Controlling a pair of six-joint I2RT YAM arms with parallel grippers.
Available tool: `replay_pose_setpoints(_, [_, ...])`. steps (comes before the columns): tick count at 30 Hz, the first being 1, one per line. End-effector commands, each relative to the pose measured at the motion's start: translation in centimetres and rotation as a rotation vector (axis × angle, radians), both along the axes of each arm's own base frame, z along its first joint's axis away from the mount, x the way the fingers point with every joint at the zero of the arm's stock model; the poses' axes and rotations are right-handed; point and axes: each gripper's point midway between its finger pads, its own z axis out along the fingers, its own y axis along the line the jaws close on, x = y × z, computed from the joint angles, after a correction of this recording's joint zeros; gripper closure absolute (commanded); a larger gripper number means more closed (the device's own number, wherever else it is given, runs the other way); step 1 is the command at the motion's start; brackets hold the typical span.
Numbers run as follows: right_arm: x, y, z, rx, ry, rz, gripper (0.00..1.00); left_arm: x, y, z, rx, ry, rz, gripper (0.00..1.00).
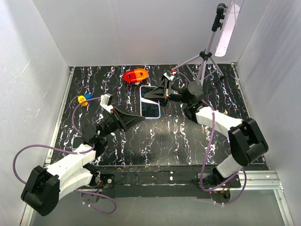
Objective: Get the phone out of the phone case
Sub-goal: Remove the phone case from the phone.
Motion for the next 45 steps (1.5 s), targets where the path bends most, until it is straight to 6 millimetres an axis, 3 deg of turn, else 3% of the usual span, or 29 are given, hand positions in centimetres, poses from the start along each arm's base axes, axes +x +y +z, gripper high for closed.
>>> replay_pose_setpoints(1, [-1.9,-0.8,5.1,0.150,-0.028,0.031,0.99,-0.3,-0.2,-1.1,0.026,-0.035,-0.004,1.00])
replay_pose_setpoints(10, [-3.9,-0.6,7.5,0.198,-0.001,0.104,0.99,-1.7,-0.3,0.7,0.018,-0.229,-0.031,1.00])
replay_pose_setpoints(18, [-4.9,-0.9,9.2,0.254,-0.058,0.126,0.99,-0.2,-0.7,-0.7,-0.020,-0.121,-0.039,1.00])
replay_pose_setpoints(23, [-5.2,-1.2,9.7,0.276,-0.087,0.122,0.99,2.1,-1.2,-3.5,0.049,0.047,0.010,1.00])
replay_pose_setpoints(32, [-5.7,-1.5,10.7,0.278,-0.101,0.124,0.99,3.5,-0.9,-9.5,0.274,0.178,0.110,1.00])
replay_pose_setpoints(36, [-5.7,-1.5,11.0,0.277,-0.107,0.116,0.99,5.2,0.3,-13.3,0.438,0.270,0.243,1.00])
replay_pose_setpoints(45, [-4.9,-1.3,11.8,0.305,-0.132,0.072,0.99,9.0,2.9,-17.9,0.779,0.405,0.440,1.00])
